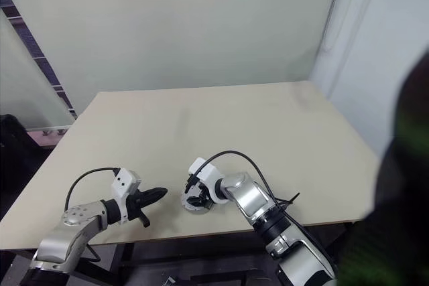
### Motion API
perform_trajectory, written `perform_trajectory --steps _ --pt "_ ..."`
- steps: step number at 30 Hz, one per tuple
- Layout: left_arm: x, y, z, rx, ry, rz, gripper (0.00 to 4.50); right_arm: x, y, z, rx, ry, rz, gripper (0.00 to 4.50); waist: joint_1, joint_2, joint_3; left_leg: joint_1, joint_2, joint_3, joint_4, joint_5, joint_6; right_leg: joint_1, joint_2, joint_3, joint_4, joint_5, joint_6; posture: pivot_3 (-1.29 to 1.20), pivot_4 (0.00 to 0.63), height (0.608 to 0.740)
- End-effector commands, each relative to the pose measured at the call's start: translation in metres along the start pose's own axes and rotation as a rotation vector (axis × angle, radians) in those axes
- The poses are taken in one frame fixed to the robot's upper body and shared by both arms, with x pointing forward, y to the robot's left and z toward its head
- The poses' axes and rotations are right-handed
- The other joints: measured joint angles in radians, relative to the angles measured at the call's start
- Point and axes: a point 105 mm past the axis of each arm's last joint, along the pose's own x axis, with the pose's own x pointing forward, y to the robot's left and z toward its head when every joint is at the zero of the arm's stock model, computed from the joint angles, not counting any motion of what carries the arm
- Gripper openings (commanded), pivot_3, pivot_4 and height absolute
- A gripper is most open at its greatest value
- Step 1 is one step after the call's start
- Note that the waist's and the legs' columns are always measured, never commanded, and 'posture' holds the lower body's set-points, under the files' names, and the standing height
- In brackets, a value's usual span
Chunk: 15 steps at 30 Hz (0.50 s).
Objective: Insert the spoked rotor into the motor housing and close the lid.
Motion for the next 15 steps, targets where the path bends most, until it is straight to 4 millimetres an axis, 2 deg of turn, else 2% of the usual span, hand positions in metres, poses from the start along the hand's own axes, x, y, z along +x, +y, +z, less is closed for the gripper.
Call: perform_trajectory --steps 1,8,15 --pt "0.002 0.0 0.015 0.047 -0.041 -0.01 0.0 0.002 -0.003 -0.014 -0.025 0.066 -0.031 3.21 0.0 0.0 0.0 0.0 0.0 0.0 0.0 0.0 0.0 0.0 0.0 0.0 0.0 0.0 0.0 0.0 0.0 0.74" --pt "0.008 -0.001 0.014 0.055 -0.032 -0.023 0.0 0.0 -0.004 -0.018 -0.049 0.086 -0.034 3.21 0.0 0.0 -0.003 0.0 0.0 0.0 0.0 0.0 0.0 0.0 0.0 0.0 0.0 0.0 0.0 0.0 0.0 0.74" --pt "0.028 -0.01 0.008 0.08 -0.001 -0.071 0.0 0.0 -0.006 -0.018 -0.057 0.095 -0.04 3.21 0.001 0.001 -0.007 0.0 0.0 0.0 0.0 0.0 0.0 0.001 0.0 0.0 0.0 0.0 0.0 0.0 0.0 0.74"
